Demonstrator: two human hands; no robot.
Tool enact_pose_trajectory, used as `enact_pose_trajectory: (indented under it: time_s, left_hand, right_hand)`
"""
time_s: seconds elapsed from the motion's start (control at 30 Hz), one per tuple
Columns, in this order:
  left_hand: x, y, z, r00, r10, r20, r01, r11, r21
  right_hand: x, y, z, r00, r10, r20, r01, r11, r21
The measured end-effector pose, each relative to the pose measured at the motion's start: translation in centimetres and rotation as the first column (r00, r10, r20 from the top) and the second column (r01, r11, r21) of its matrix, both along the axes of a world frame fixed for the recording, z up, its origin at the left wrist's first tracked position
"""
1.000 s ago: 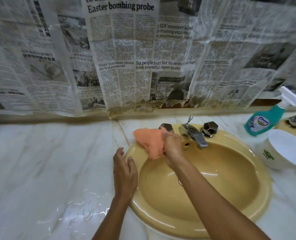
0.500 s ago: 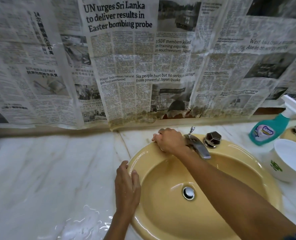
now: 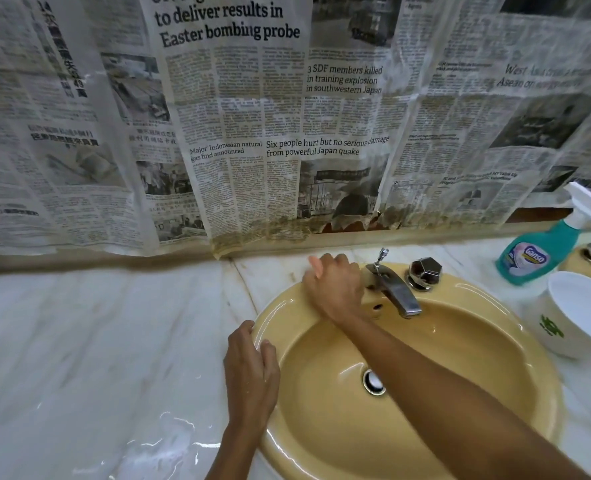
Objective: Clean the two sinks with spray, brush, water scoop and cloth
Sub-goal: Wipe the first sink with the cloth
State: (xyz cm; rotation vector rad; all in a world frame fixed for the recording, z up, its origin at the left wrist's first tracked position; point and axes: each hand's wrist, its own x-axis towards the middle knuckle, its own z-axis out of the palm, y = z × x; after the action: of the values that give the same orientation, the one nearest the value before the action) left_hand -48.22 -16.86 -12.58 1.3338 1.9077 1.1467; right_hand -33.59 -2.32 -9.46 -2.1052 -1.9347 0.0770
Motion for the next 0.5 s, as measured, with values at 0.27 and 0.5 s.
enact_pose_trajectory:
  time_s: [0.27,0.5]
  left_hand:
    - [0.1,0.3,-0.3,0.998,0.008,-0.06,-0.01,0.999,-0.039]
    - [0.2,0.3,-0.5,0.993,0.011,-0.121,-0.009,1.0,0.018]
  right_hand:
    - [4.6,-5.6,-3.7,0.894,0.443,-0.067,-0.415,0.875,0.249]
    - [1.9,-2.5,-0.7,0.704,-0.174,-0.689,0.094,0.984,-0.153]
